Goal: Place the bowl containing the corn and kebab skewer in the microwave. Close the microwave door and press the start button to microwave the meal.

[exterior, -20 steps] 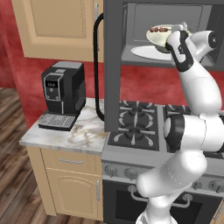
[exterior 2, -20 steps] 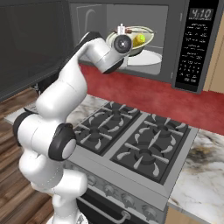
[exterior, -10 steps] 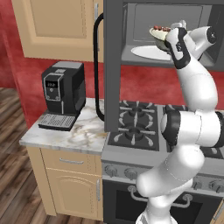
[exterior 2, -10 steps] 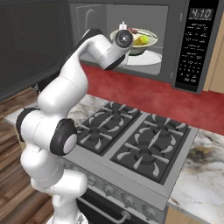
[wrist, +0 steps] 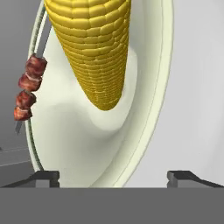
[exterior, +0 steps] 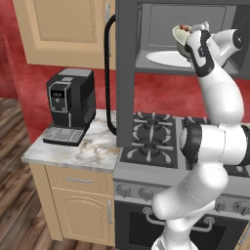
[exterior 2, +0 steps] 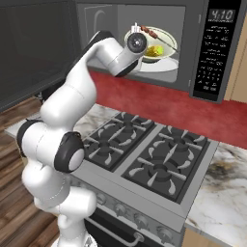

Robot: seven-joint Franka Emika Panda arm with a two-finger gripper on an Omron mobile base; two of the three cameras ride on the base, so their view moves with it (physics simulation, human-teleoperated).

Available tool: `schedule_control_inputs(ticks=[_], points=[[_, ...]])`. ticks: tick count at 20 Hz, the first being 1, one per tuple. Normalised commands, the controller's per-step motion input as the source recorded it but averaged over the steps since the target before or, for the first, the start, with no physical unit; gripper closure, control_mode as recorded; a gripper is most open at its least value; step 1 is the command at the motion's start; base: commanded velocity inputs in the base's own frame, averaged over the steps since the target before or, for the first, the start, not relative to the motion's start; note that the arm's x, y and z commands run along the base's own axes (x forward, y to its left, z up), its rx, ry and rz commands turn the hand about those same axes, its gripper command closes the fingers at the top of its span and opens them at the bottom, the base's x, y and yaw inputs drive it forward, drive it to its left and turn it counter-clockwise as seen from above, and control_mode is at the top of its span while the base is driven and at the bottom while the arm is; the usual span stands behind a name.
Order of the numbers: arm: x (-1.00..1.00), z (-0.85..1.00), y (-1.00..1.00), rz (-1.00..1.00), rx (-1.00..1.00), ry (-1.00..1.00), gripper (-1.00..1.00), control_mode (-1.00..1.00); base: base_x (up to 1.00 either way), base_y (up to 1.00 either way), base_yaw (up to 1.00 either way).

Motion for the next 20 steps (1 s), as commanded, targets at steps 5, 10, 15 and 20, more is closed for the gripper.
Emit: schedule_control_inputs(ticks=[5, 10, 15, 20], points=[[-0.1, 0.0, 0.0, 0.0, -0.01, -0.05, -1.0, -1.0, 0.0, 0.0, 0.0], [-0.39, 0.0, 0.0, 0.0, -0.05, -0.05, -1.0, -1.0, 0.0, 0.0, 0.0], [-0.71, 0.03, 0.04, 0.0, -0.12, -0.06, -1.0, -1.0, 0.0, 0.0, 0.0], [-0.81, 0.18, 0.17, 0.0, -0.2, 0.0, -1.0, -1.0, 0.0, 0.0, 0.0]])
